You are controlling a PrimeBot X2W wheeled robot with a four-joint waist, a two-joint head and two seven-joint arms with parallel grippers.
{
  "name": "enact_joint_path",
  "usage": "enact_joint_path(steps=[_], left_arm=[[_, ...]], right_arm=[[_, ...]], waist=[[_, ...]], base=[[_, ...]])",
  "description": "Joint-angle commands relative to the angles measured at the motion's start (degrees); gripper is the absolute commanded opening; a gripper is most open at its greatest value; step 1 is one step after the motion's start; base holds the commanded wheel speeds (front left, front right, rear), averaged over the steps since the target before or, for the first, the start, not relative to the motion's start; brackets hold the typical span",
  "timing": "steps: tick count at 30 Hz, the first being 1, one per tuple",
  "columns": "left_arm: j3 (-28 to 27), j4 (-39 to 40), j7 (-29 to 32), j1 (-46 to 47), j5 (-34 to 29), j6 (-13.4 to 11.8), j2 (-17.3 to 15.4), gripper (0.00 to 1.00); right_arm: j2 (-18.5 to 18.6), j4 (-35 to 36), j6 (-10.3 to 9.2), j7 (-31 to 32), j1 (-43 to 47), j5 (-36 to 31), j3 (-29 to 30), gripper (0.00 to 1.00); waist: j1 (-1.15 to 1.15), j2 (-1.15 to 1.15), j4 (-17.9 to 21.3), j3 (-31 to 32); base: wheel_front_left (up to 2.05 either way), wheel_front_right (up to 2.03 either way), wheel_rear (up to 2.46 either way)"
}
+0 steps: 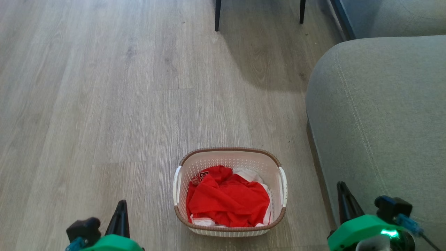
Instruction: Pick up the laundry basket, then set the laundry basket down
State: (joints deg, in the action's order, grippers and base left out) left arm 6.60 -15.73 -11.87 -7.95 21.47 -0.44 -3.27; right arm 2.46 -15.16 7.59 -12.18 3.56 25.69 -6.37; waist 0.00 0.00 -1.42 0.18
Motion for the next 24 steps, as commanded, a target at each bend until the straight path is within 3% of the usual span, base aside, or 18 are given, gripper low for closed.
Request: enact_joint_path(steps=[1, 24], left_arm=[[-1.25, 1.70, 0.29, 2.62, 1.42, 0.39, -0.12, 0.00], [-3.54, 1.71, 3.92, 5.02, 16.13, 1.97, -0.16, 0.00]], right_arm=[[0.81, 1.70, -0.02, 0.27, -2.73, 1.49, 0.38, 0.00], [1.35, 1.63, -0.03, 3.44, -4.14, 15.86, 2.14, 0.00]], waist=[[0.00, 0.00, 0.01, 0.00], [0.00, 0.00, 0.31, -0.08]], base=[[0.00, 0.00, 0.00], [0.00, 0.00, 0.00]])
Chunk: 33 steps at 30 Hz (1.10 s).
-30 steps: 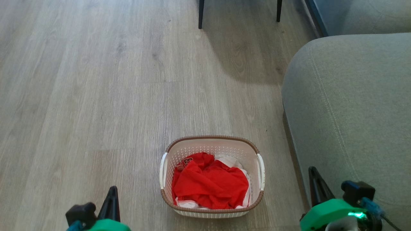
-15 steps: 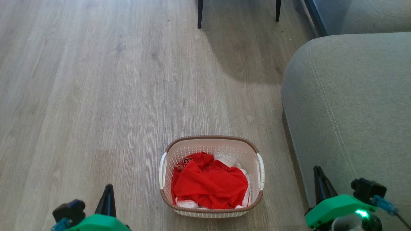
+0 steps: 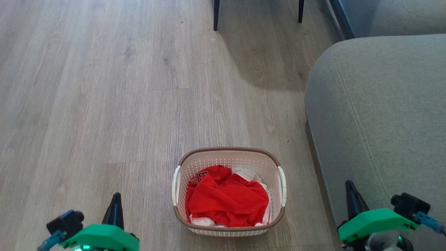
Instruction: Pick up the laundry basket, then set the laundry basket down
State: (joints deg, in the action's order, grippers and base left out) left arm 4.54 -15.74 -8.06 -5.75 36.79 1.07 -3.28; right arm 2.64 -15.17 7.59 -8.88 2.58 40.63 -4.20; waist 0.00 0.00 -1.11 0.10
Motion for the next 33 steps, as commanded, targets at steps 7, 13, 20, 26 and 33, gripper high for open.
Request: enact_joint_path(steps=[7, 13, 20, 26, 33], left_arm=[[-2.24, 1.72, 1.29, 3.59, 5.48, 0.96, -0.15, 0.00], [-2.89, 1.72, 2.30, 4.25, 9.48, 1.39, -0.14, 0.00], [-3.66, 1.72, 3.48, 5.01, 14.11, 1.90, -0.13, 0.00], [-4.32, 1.72, 4.51, 5.67, 18.10, 2.33, -0.11, 0.00], [-5.21, 1.71, 5.87, 6.55, 23.41, 2.91, -0.09, 0.00]], right_arm=[[1.28, 1.62, -0.04, 1.21, -3.61, 5.43, 0.61, 0.00], [1.36, 1.60, -0.04, 2.15, -4.00, 9.28, 1.18, 0.00], [1.44, 1.57, -0.05, 3.26, -4.45, 13.73, 1.87, 0.00], [1.50, 1.54, -0.05, 4.22, -4.84, 17.55, 2.48, 0.00], [1.56, 1.50, -0.06, 5.53, -5.37, 22.62, 3.31, 0.00]], waist=[[0.00, 0.00, 0.10, -0.02], [0.00, 0.00, 0.18, -0.04], [0.00, 0.00, 0.27, -0.07], [0.00, 0.00, 0.35, -0.09], [0.00, 0.00, 0.46, -0.12]], base=[[0.00, 0.00, 0.00], [0.00, 0.00, 0.00], [0.00, 0.00, 0.00], [0.00, 0.00, 0.00], [0.00, 0.00, 0.00]])
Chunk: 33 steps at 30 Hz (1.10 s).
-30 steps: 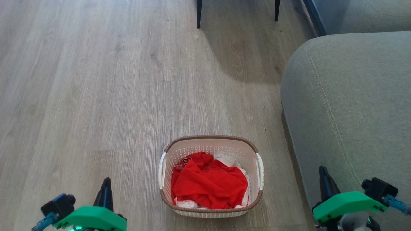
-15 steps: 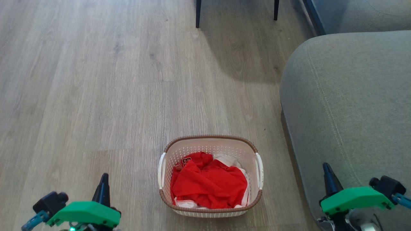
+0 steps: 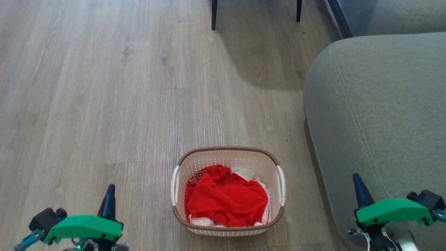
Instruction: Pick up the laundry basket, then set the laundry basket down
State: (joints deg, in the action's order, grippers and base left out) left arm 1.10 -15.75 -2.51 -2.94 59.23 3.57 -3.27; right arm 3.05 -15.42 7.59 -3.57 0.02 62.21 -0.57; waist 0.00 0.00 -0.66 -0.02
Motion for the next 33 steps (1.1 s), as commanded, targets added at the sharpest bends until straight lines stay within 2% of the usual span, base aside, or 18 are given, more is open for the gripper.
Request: enact_joint_path(steps=[1, 33], left_arm=[[-1.89, 1.72, 0.50, 3.85, 1.63, 0.48, -0.09, 0.00], [-5.39, 1.71, 5.84, 7.26, 22.16, 2.72, 0.04, 0.00]], right_arm=[[1.16, 1.75, -0.06, 0.38, -2.88, 1.67, -0.22, 0.00], [1.23, 1.59, -0.08, 5.62, -4.93, 21.14, 3.23, 0.00]], waist=[[0.00, 0.00, 0.02, 0.00], [0.00, 0.00, 0.43, -0.11]], base=[[0.00, 0.00, 0.00], [0.00, 0.00, 0.00]])
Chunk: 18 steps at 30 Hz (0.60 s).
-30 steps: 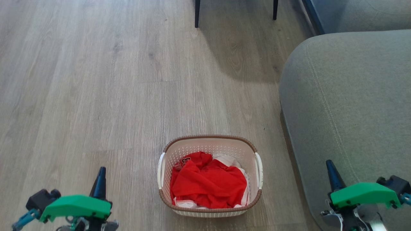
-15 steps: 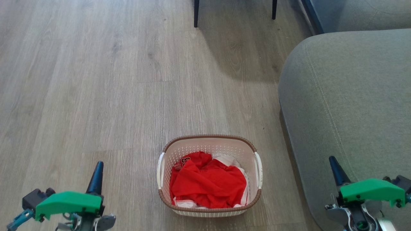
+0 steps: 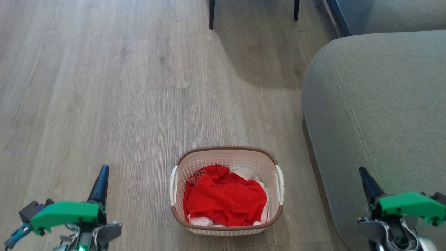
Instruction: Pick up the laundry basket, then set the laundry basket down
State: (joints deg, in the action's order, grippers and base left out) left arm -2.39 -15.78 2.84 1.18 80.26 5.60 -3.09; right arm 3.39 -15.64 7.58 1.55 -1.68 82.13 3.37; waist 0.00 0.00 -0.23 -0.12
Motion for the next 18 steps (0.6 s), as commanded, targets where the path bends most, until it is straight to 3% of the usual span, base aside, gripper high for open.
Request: enact_joint_path(steps=[1, 18], left_arm=[[-2.01, 1.74, 0.66, 3.25, 1.80, 0.76, -0.13, 0.00], [-3.81, 1.73, 3.39, 4.98, 12.17, 1.89, -0.05, 0.00]], right_arm=[[0.89, 1.81, -0.07, 0.68, -3.29, 1.85, -0.59, 0.00], [0.84, 1.72, -0.09, 3.43, -4.34, 11.60, 1.28, 0.00]], waist=[[0.00, 0.00, 0.02, 0.00], [0.00, 0.00, 0.23, -0.06]], base=[[0.00, 0.00, 0.00], [0.00, 0.00, 0.00]])
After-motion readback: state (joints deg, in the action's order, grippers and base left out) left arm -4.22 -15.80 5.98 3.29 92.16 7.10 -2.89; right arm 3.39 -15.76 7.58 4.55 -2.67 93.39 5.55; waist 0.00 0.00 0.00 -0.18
